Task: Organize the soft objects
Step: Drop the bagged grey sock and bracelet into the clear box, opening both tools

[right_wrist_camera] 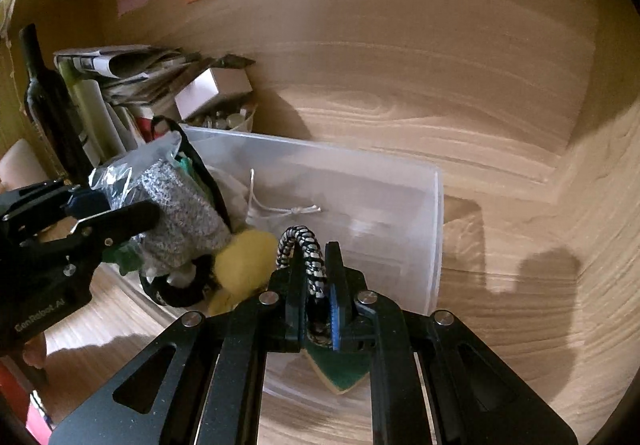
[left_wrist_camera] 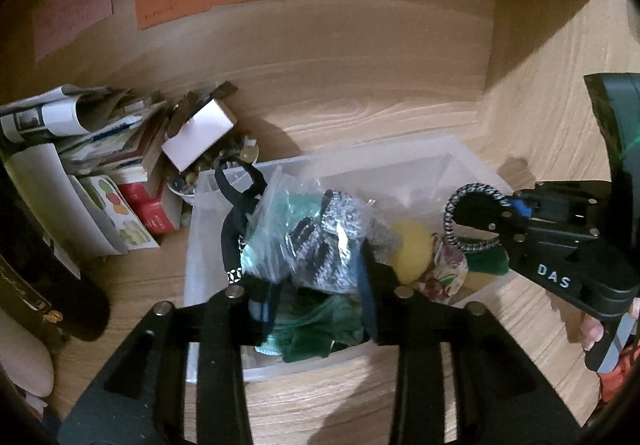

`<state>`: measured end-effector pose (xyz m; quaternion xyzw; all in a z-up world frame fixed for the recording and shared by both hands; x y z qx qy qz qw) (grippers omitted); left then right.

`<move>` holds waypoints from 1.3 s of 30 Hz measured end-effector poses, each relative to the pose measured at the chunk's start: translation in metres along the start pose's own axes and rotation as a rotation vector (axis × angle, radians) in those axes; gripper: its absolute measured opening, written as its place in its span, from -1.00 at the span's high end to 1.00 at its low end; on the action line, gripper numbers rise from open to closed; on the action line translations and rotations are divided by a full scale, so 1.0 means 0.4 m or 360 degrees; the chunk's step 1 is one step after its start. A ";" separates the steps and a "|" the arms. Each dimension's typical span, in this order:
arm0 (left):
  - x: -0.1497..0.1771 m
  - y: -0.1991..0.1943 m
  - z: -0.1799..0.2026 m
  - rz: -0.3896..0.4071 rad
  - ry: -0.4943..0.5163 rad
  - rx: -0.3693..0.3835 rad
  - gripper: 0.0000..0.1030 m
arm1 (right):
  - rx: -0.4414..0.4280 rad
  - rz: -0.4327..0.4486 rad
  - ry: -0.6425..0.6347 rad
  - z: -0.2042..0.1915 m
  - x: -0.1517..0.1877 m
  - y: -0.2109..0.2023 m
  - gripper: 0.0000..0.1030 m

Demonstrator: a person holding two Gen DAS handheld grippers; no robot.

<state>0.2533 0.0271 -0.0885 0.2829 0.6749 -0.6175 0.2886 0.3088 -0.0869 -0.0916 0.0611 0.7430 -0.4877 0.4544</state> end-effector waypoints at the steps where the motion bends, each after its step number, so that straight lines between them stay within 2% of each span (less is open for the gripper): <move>1: 0.001 0.002 -0.003 -0.0004 -0.0003 -0.0008 0.13 | -0.0007 -0.0006 0.0004 0.001 0.001 0.001 0.82; 3: 0.004 0.008 -0.009 -0.0009 -0.0015 -0.0018 0.00 | -0.0007 -0.0012 0.0010 0.004 0.003 0.000 0.68; 5: 0.006 0.002 -0.011 -0.0003 -0.0020 -0.0018 -0.09 | -0.0006 -0.0006 0.0017 0.006 0.004 -0.004 0.24; 6: 0.005 -0.001 -0.012 0.0002 -0.0019 -0.0021 -0.15 | -0.0003 0.0003 0.0021 0.006 0.003 -0.005 0.15; 7: 0.005 -0.009 -0.013 0.0014 -0.0017 -0.0032 -0.21 | 0.0001 0.0016 0.0018 0.006 0.004 -0.010 0.07; 11: -0.002 -0.041 -0.021 0.0063 -0.0042 -0.0033 -0.41 | -0.0012 0.0025 0.0021 0.006 0.003 -0.022 0.03; 12: -0.004 -0.054 -0.024 0.0076 -0.0054 -0.0025 -0.43 | -0.0018 0.0028 0.0024 0.006 0.003 -0.026 -0.04; 14: -0.010 -0.071 -0.030 0.0090 -0.0071 -0.0005 -0.43 | -0.0016 0.0056 0.0038 0.007 0.002 -0.038 -0.35; 16: -0.017 -0.089 -0.036 0.0101 -0.0085 0.0003 -0.45 | -0.0010 0.0089 0.0039 0.006 -0.002 -0.053 -0.44; 18: -0.022 -0.107 -0.042 0.0118 -0.0095 0.0004 -0.52 | -0.0004 0.0110 0.0032 0.003 -0.008 -0.067 -0.45; 19: -0.024 -0.113 -0.044 0.0125 -0.0100 0.0004 -0.68 | -0.0002 0.0119 0.0028 0.001 -0.011 -0.073 -0.45; 21: -0.029 -0.134 -0.050 0.0159 -0.0120 0.0002 -0.81 | 0.0013 0.0141 0.0015 -0.003 -0.016 -0.088 -0.58; 22: -0.030 -0.144 -0.053 0.0177 -0.0127 -0.0004 -0.82 | 0.0027 0.0155 0.0009 -0.004 -0.018 -0.093 -0.67; 23: -0.031 -0.155 -0.055 0.0191 -0.0128 -0.0008 -0.82 | 0.0041 0.0165 0.0003 -0.005 -0.019 -0.097 -0.69; 30: -0.040 -0.235 -0.059 0.0302 -0.0156 0.0010 -0.82 | 0.0062 0.0234 -0.0001 -0.012 -0.017 -0.142 -0.69; 39: -0.030 -0.367 -0.067 0.0481 -0.0200 0.0030 -0.89 | 0.0032 0.0488 -0.0010 -0.054 -0.020 -0.309 -0.73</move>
Point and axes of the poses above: each gripper's, at about its wrist camera, not at the fingertips, and y roughly the way its jaws point, z to its right, x to its underside, the point moved 5 cm from there along y, roughly the way its jaws point, and after that the axes turned 3 degrees about -x, right-handed, at the moved point
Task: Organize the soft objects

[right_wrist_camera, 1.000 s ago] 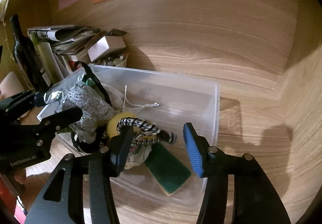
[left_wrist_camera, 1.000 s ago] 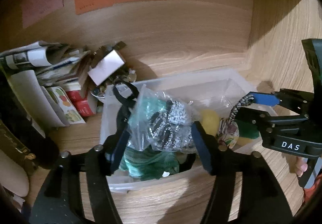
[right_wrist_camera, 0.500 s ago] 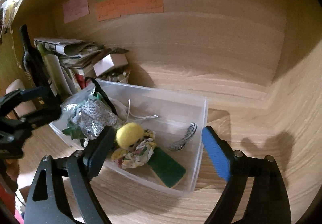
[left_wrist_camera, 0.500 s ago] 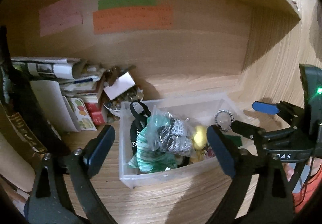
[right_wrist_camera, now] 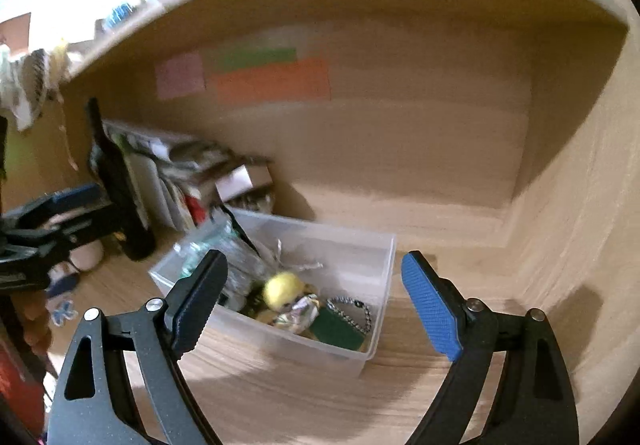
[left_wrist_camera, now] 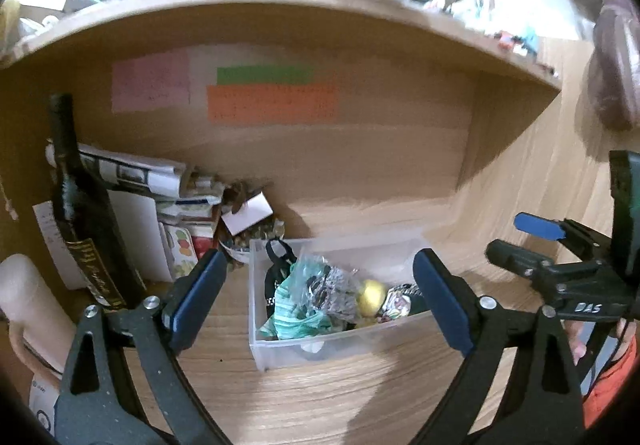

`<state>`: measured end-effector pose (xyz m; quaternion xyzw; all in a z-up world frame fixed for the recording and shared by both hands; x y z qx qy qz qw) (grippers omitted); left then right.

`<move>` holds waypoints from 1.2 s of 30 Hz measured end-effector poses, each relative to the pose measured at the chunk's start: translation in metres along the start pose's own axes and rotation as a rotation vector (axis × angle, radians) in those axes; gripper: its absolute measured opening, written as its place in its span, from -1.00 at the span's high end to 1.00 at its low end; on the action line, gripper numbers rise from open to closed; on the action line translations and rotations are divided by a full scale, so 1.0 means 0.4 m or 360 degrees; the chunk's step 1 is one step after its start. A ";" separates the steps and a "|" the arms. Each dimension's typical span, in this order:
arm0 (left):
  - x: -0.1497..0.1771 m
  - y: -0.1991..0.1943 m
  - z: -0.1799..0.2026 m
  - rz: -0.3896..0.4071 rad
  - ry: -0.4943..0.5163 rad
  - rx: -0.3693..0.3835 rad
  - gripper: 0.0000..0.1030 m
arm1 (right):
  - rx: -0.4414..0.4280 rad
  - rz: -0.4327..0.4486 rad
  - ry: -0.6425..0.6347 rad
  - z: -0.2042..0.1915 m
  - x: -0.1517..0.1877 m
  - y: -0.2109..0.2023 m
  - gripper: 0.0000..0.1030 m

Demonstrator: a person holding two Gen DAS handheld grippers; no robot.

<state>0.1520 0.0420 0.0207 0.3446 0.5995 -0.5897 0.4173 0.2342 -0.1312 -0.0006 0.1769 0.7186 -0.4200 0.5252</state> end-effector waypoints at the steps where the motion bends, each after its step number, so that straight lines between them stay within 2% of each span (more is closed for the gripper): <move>1: -0.002 -0.013 -0.002 0.0020 -0.0003 0.0001 -0.91 | 0.0002 0.0041 -0.0004 -0.006 -0.006 -0.025 -0.79; 4: -0.008 -0.050 -0.004 0.0084 0.0013 -0.0001 -0.94 | 0.0005 0.0139 -0.0012 -0.022 -0.019 -0.075 -1.00; 11: -0.008 -0.115 0.001 0.0169 0.0020 0.0001 -0.99 | 0.0020 0.0293 -0.0060 -0.055 -0.028 -0.168 -1.00; 36: 0.031 -0.150 0.014 0.0179 0.0008 0.0044 -1.00 | 0.0023 0.0324 -0.0060 -0.100 0.016 -0.202 -1.00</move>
Point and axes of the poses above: each gripper's, at about its wrist camera, not at the fingertips, and y roughly the way its jaws point, z to its right, x to its underside, the point moved 5 cm from there along y, roughly the way its jaws point, and after that the axes turned 3 degrees about -x, right-handed, at the moved point
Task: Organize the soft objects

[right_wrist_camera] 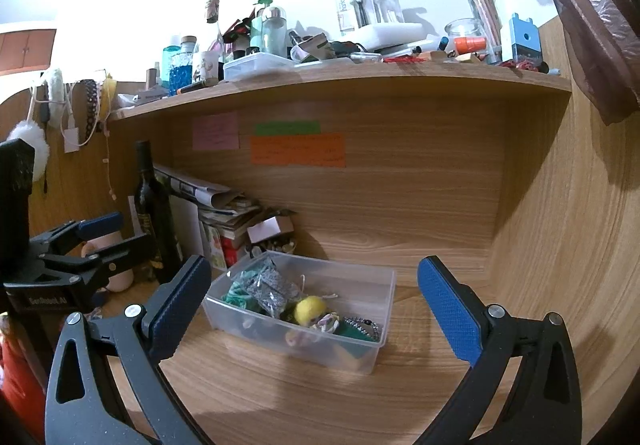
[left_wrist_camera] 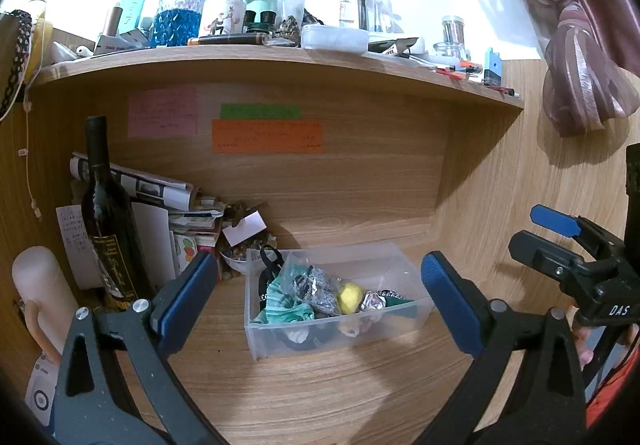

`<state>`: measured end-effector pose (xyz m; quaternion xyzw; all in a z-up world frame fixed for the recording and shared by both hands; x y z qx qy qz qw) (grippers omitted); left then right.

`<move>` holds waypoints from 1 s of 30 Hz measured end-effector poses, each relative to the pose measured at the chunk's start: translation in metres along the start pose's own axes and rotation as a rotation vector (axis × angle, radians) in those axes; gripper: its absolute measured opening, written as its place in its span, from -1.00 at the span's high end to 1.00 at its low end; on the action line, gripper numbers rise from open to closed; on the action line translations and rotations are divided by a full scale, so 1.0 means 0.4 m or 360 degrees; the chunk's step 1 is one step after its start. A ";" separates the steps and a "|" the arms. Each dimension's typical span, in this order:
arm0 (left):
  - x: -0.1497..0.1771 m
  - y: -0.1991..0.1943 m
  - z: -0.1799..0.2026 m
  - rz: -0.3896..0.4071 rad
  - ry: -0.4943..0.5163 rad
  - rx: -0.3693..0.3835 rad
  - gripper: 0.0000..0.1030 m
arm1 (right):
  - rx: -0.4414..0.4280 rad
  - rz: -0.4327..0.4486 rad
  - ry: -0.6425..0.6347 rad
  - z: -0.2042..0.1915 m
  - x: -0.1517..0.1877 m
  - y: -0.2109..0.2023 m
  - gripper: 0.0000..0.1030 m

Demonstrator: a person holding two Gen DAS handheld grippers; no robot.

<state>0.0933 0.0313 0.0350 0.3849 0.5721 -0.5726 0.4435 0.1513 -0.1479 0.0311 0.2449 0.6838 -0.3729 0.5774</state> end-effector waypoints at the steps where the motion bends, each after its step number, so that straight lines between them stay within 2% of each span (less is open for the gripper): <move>1: 0.000 0.001 0.001 -0.0002 0.0000 -0.0001 -1.00 | 0.0001 0.0000 -0.0001 0.000 0.000 -0.001 -1.00; 30: 0.003 0.006 -0.006 0.0017 0.0001 0.0028 -1.00 | 0.0006 0.0000 -0.0010 -0.015 -0.005 0.001 -1.00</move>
Point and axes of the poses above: each gripper's, at about its wrist camera, not at the fingertips, and y roughly the way its jaws point, z to its right, x to its underside, the point moved 5 cm from there along y, roughly the way its jaws point, and after that the axes turned 3 degrees about -x, right-handed, at the moved point
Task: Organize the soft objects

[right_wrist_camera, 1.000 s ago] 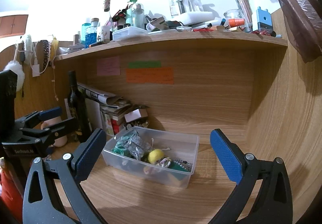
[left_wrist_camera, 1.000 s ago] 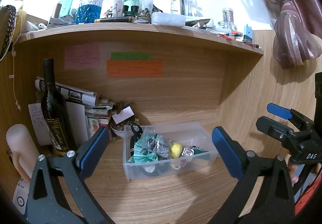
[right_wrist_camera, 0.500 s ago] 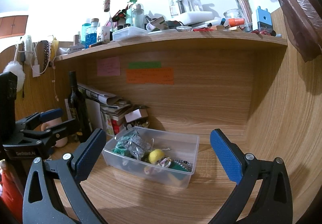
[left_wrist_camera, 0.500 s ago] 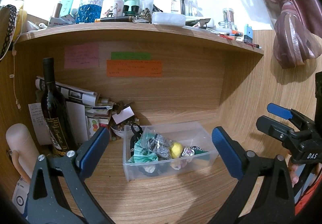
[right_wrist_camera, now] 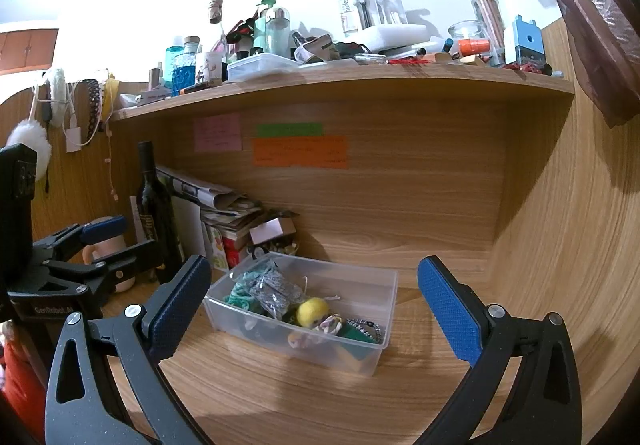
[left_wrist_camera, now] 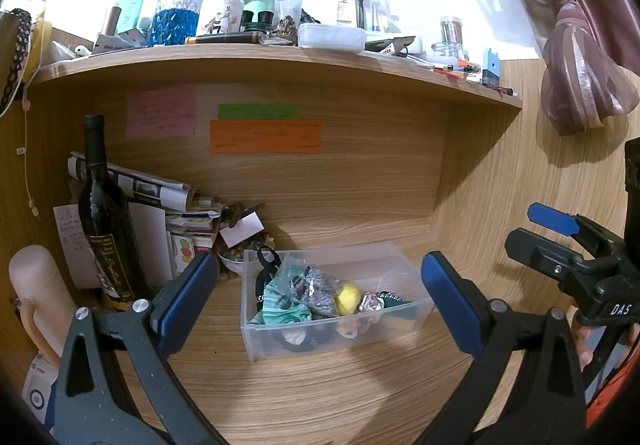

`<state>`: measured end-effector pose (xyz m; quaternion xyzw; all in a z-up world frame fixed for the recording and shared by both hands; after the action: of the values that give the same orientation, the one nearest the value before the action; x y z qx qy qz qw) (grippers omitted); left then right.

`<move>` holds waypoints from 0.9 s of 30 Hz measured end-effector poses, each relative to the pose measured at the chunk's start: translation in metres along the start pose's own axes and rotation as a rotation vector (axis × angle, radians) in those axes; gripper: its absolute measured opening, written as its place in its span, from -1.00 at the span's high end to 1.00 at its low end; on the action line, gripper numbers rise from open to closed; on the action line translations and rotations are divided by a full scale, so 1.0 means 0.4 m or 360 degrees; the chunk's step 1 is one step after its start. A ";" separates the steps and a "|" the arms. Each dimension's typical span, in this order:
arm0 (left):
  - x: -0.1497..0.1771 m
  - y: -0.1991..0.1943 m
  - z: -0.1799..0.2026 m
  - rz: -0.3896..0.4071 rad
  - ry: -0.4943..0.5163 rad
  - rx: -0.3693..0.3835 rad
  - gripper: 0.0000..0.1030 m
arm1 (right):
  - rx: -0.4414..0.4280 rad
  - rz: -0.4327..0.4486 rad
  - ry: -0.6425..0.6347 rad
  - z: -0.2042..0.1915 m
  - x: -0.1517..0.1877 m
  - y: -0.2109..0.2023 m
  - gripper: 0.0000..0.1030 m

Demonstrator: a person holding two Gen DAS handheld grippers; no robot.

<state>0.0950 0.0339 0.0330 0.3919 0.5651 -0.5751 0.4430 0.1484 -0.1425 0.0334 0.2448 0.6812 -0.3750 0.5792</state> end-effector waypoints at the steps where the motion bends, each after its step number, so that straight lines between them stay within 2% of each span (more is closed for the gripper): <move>1: 0.000 0.000 -0.001 0.0000 0.0002 0.0003 -1.00 | 0.0001 -0.0002 0.0003 -0.001 0.000 0.001 -1.00; 15: -0.005 -0.007 -0.006 0.0046 0.0028 -0.0017 -1.00 | 0.0002 -0.0003 0.0000 -0.005 -0.002 0.004 -1.00; 20: -0.006 -0.009 -0.010 0.0024 0.0017 0.0034 -1.00 | 0.0005 -0.0004 0.0004 -0.008 -0.001 0.006 -1.00; 27: 0.000 -0.008 -0.003 0.0023 0.0043 0.0042 -1.00 | 0.0009 -0.0007 0.0011 -0.007 0.003 0.007 -1.00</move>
<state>0.0920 0.0348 0.0337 0.4094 0.5606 -0.5740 0.4343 0.1485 -0.1388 0.0319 0.2461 0.6827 -0.3774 0.5753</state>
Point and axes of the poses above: each gripper's, at about its wrist camera, not at the fingertips, and y roughly the way its jaws point, z to its right, x to its underside, the point moved 5 cm from there along y, roughly the way its jaws point, and after that the axes turned 3 degrees about -x, right-handed, at the moved point
